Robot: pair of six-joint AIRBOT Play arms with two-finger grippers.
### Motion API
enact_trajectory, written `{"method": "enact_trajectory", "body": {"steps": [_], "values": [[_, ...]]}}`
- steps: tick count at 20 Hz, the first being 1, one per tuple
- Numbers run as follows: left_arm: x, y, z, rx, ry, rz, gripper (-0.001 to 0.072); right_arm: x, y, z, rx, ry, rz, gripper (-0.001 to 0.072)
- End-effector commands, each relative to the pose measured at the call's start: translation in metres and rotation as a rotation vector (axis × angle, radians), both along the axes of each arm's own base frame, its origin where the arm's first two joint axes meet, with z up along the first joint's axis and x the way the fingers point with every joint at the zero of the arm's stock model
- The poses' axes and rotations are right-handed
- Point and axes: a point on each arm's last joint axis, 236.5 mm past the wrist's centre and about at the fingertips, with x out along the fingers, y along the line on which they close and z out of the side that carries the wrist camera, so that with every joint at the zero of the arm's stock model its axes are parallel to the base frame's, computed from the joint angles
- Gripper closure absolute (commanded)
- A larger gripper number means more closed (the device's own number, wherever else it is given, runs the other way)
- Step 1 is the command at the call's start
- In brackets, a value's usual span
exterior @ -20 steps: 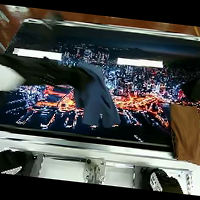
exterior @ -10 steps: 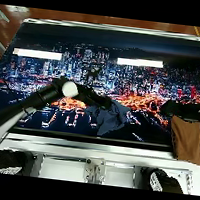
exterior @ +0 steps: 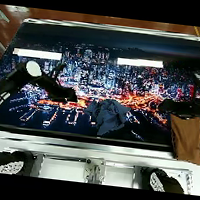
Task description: Fold the shirts.
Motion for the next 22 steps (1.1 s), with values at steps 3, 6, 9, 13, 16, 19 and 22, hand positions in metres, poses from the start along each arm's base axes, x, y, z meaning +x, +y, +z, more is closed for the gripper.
{"method": "enact_trajectory", "body": {"steps": [3,6,9,13,16,19,22], "values": [[-0.009,-0.026,-0.065,-0.107,0.101,0.163,0.0004,0.028,0.054,-0.042,0.322,0.146,-0.005,0.0036],[-0.010,-0.055,-0.091,-0.140,0.120,0.154,0.0004,0.030,0.058,-0.059,0.360,0.204,-0.016,0.0036],[-0.010,-0.064,-0.113,-0.126,0.126,0.163,0.0005,0.030,0.060,-0.060,0.371,0.210,-0.020,0.0036],[0.012,-0.062,-0.118,-0.122,0.054,0.222,0.0260,0.034,0.063,-0.057,0.393,0.197,-0.029,0.0036],[0.026,-0.062,-0.117,-0.130,0.011,0.268,0.0343,0.037,0.065,-0.061,0.400,0.208,-0.046,0.0036],[0.025,-0.063,-0.116,-0.130,0.008,0.254,0.0666,0.034,0.092,-0.080,0.393,0.260,0.018,0.0036],[0.020,-0.064,-0.113,-0.134,0.011,0.221,0.0666,0.041,0.122,-0.105,0.386,0.273,0.056,0.0036]]}}
